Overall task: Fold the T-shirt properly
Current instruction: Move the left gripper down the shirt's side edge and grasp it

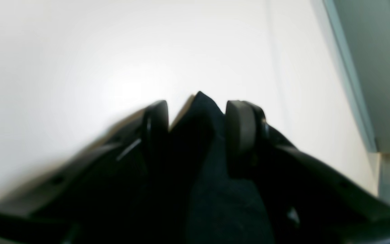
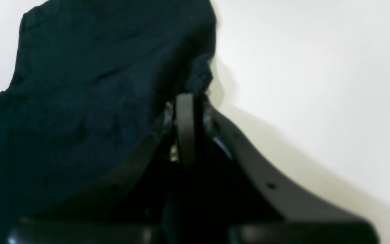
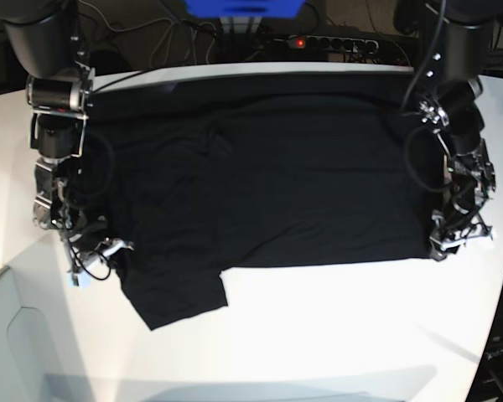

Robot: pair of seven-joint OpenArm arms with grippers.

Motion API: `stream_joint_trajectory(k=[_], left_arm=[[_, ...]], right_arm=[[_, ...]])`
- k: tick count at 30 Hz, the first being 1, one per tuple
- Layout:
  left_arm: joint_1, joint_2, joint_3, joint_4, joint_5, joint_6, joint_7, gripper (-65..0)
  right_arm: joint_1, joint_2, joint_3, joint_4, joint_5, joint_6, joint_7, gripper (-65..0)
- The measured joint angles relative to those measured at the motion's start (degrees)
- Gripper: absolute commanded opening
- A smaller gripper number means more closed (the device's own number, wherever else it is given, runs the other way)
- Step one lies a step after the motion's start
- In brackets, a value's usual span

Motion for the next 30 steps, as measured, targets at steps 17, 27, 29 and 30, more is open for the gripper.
stream_joint_trajectory(k=[17, 27, 29, 30], left_arm=[[1.6, 0.2, 4.5, 0.9, -0.8, -0.6, 0.2, -65.0], [4.3, 0.7, 4.6, 12.4, 2.0, 1.6, 9.3, -65.0], [4.8, 0.8, 4.6, 14.6, 2.1, 1.7, 10.1, -65.0], [5.3, 0.8, 4.6, 16.2, 2.1, 1.7, 11.0, -65.0]], right_arm=[[0.0, -0.1, 0.0, 0.0, 0.0, 0.0, -0.1, -65.0], [-0.2, 0.0, -0.3, 5.5, -2.6, 0.1, -4.4, -65.0], [-0.4, -0.1, -0.3, 6.9, -3.3, 0.1, -5.4, -65.0], [-0.6, -0.2, -0.4, 7.8, -3.5, 0.1, -6.2, -65.0]])
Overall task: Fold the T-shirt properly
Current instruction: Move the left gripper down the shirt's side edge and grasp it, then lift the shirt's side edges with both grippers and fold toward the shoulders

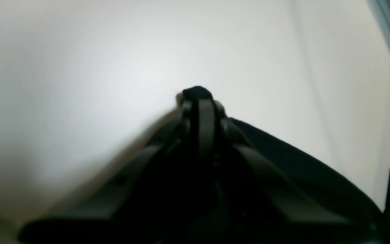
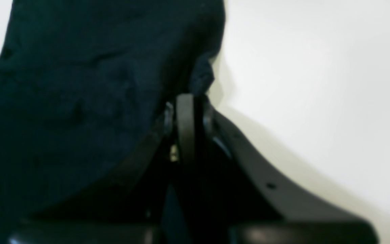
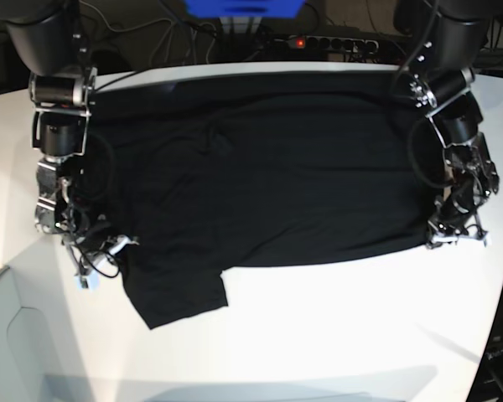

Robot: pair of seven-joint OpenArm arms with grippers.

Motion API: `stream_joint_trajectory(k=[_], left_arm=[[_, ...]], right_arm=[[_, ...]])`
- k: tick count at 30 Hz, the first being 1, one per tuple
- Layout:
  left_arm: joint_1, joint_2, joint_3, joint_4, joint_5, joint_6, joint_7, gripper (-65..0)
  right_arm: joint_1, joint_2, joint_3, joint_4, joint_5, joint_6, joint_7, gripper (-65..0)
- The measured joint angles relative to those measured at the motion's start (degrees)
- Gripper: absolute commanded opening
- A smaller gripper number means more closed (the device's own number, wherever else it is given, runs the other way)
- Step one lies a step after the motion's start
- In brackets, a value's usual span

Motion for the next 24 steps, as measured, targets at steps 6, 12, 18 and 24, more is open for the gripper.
stream_joint_trajectory(k=[6, 12, 18, 24], left_arm=[[2.4, 0.0, 0.0, 7.9, 0.0, -0.1, 1.5, -65.0], [5.5, 0.0, 0.1, 12.8, 0.0, -0.1, 1.7, -65.0], [10.7, 0.2, 0.2, 21.2, -0.2, -0.3, 1.7, -65.0], [16.3, 0.3, 0.2, 29.3, -0.1, -0.3, 1.7, -65.0]], right_arm=[[-0.6, 0.4, 0.0, 4.6, -0.9, -0.4, -0.7, -65.0], [-0.6, 1.2, 0.2, 11.2, -0.7, -0.8, -0.8, -65.0], [-4.5, 2.6, 0.1, 18.5, -0.2, -0.8, -0.7, -65.0], [-10.6, 3.1, 0.1, 25.7, -0.4, -0.8, -0.9, -65.0]])
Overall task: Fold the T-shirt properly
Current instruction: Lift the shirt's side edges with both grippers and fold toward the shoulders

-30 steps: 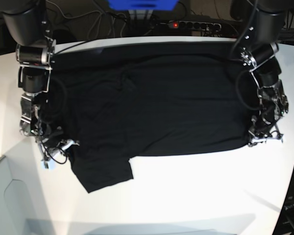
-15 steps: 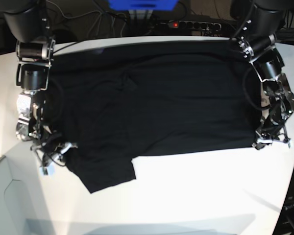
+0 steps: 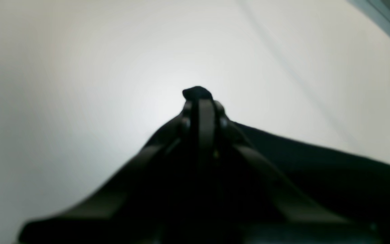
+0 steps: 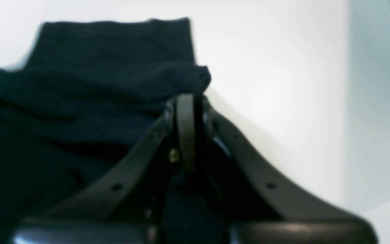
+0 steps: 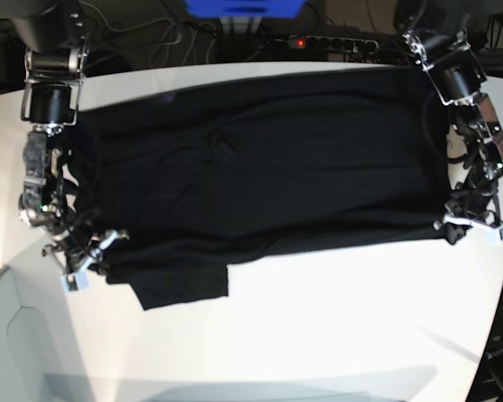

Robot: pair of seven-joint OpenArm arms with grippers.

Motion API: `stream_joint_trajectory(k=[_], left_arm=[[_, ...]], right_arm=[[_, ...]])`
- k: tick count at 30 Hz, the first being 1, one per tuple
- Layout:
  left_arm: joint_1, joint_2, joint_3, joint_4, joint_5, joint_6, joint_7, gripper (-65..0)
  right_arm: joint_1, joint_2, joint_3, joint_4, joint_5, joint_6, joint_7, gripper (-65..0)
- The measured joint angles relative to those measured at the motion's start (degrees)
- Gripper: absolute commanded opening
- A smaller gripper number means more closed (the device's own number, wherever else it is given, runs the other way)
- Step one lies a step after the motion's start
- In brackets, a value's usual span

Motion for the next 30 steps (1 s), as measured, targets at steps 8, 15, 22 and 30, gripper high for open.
stream_joint_trajectory(k=[8, 15, 22, 30], left_arm=[[8.3, 0.3, -1.8, 7.9, -0.5, -1.1, 0.1, -65.0], [13.0, 1.5, -7.2, 12.2, -1.0, -1.6, 0.5, -65.0], [17.5, 2.0, -7.2, 13.0, -0.9, -1.6, 0.2, -65.0], [20.1, 3.2, -7.5, 13.0, -0.1, -1.4, 0.0, -65.0]], right_arm=[[-8.0, 0.7, 9.3, 8.3, -0.1, 0.0, -0.4, -65.0], [-15.4, 0.5, 13.8, 14.5, 1.0, 0.6, -0.3, -65.0], [-22.4, 0.4, 16.0, 19.8, 0.8, 0.8, 0.0, -65.0], [-28.4, 0.0, 16.0, 21.6, 0.5, 0.8, -0.8, -65.0]])
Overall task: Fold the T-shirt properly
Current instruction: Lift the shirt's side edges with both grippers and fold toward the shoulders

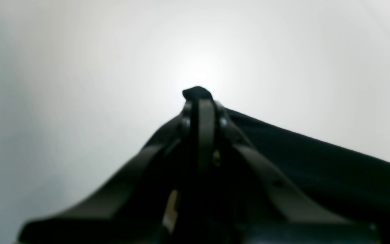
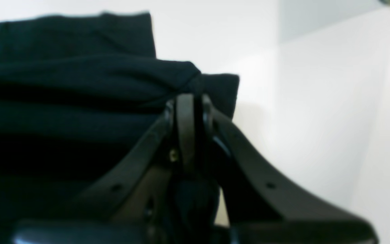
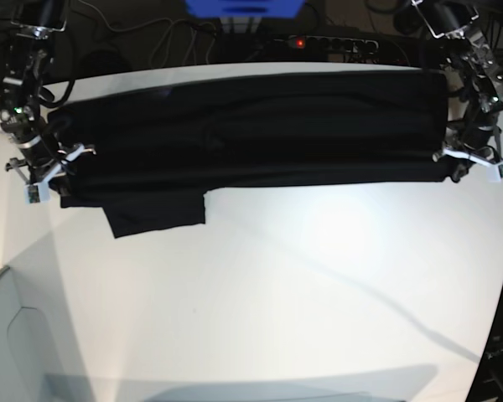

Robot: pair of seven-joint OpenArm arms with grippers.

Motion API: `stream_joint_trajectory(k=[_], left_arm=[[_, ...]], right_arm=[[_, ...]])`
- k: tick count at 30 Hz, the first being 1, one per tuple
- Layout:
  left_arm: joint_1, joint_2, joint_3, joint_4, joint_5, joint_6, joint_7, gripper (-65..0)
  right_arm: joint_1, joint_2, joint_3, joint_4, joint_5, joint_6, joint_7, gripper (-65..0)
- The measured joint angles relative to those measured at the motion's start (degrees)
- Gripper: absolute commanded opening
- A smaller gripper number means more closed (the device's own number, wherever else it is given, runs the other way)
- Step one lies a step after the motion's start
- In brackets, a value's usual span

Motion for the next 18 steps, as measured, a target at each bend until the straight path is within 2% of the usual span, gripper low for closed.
stream_joint_trajectory(k=[8, 13, 15, 18], left_arm=[[1.5, 0.8, 0.0, 0.0, 0.1, 0.1, -0.1, -65.0], [1.6, 0.8, 0.0, -0.4, 0.2, 0.2, -0.2, -64.7], [1.7, 0.8, 0.0, -0.4, 0.2, 0.2, -0.2, -64.6], [1.6, 0.8, 0.0, -0.4, 0.2, 0.3, -0.2, -64.5]], right_arm=[[0.0, -0.5, 0.0, -1.4, 0.0, 0.0, -7.7, -64.4], [1.5, -0.5, 0.0, -3.0, 0.0, -0.2, -13.4, -49.7], [1.9, -0.5, 0.1, -3.0, 0.0, -0.2, -14.8, -47.3], [1.9, -0.5, 0.1, -2.7, 0.0, -0.2, -15.7, -47.2]])
